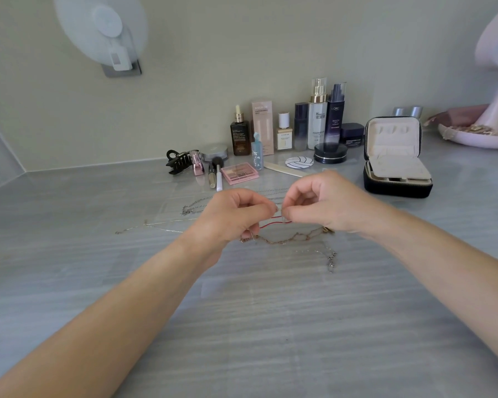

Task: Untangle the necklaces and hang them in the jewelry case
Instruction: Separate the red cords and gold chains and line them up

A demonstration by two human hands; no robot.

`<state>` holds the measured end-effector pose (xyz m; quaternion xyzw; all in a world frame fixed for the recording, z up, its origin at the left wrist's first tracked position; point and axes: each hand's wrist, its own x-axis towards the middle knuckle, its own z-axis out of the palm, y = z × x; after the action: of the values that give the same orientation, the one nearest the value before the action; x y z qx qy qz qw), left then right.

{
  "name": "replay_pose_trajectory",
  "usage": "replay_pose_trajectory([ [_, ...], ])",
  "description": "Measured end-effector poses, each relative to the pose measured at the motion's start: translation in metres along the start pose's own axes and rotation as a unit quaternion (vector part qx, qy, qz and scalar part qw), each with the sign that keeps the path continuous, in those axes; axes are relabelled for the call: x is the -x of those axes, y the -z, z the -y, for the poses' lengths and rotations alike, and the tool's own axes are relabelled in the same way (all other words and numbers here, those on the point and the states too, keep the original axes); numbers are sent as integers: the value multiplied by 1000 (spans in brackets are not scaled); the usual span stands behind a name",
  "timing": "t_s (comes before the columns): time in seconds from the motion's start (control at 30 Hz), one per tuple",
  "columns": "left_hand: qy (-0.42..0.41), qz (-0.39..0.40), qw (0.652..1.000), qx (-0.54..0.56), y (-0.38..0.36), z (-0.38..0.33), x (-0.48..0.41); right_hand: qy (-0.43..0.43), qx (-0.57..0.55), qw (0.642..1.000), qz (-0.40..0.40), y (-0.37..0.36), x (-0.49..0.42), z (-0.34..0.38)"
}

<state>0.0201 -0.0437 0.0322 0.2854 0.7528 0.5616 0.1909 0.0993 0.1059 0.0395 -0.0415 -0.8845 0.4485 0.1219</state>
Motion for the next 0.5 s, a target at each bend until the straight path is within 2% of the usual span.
replay_pose_trajectory([
  [0.27, -4, 24, 1000, 6, 0, -1, 1, 16, 23, 1000, -1, -2, 1, 3],
  [0.5, -4, 0, 1000, -18, 1, 2, -2, 3, -1, 1000, 12, -1, 0, -2],
])
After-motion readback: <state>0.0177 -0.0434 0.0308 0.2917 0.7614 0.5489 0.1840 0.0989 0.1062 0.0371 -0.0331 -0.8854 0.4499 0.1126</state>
